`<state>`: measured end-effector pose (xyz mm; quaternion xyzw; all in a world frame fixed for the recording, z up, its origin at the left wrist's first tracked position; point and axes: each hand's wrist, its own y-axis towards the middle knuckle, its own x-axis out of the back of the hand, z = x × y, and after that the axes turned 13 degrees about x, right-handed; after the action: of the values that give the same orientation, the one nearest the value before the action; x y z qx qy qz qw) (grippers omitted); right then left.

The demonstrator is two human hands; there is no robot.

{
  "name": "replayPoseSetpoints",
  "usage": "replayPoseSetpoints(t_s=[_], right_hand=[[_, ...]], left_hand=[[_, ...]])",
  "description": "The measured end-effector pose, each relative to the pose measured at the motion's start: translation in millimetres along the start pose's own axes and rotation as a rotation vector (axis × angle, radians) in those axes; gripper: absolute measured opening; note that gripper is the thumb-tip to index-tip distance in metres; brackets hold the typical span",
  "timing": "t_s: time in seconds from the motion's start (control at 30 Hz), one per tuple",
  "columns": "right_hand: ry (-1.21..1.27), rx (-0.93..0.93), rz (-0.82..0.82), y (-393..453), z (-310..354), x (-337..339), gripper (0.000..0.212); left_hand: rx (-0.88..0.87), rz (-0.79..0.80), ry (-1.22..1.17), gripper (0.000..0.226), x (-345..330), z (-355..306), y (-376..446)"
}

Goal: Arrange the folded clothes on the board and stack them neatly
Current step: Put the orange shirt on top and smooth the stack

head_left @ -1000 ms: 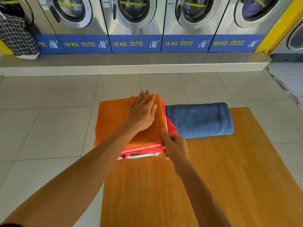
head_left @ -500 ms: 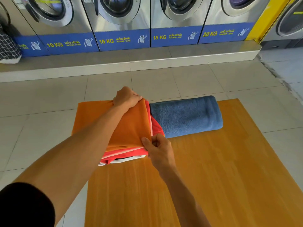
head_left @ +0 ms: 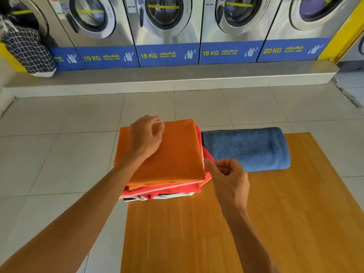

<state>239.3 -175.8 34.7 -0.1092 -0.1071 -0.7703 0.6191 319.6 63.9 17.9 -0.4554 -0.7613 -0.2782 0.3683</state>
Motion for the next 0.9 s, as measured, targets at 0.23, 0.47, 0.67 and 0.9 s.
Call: replayPoseSetpoints(t_s=[0.23, 0.47, 0.67, 0.9], right_hand=[[-0.228, 0.460, 0.169, 3.8, 40.9, -59.6, 0.027], [-0.561, 0.697, 0.574, 16.5, 40.2, -135.2, 0.050], [-0.924, 0.659, 0.772, 34.2, 20.5, -155.9, 0.061], [-0.957, 0.698, 0.690, 27.6, 8.7, -158.6, 0.064]], left_hand=[[0.609, 0.011, -0.084, 0.050, 47.9, 62.4, -0.1], [0.749, 0.108, -0.217, 0.072, 58.9, 71.3, -0.8], [0.591, 0.215, -0.022, 0.055, 70.9, 79.0, -49.4], [0.570, 0.122, -0.171, 0.043, 67.4, 90.9, -70.7]])
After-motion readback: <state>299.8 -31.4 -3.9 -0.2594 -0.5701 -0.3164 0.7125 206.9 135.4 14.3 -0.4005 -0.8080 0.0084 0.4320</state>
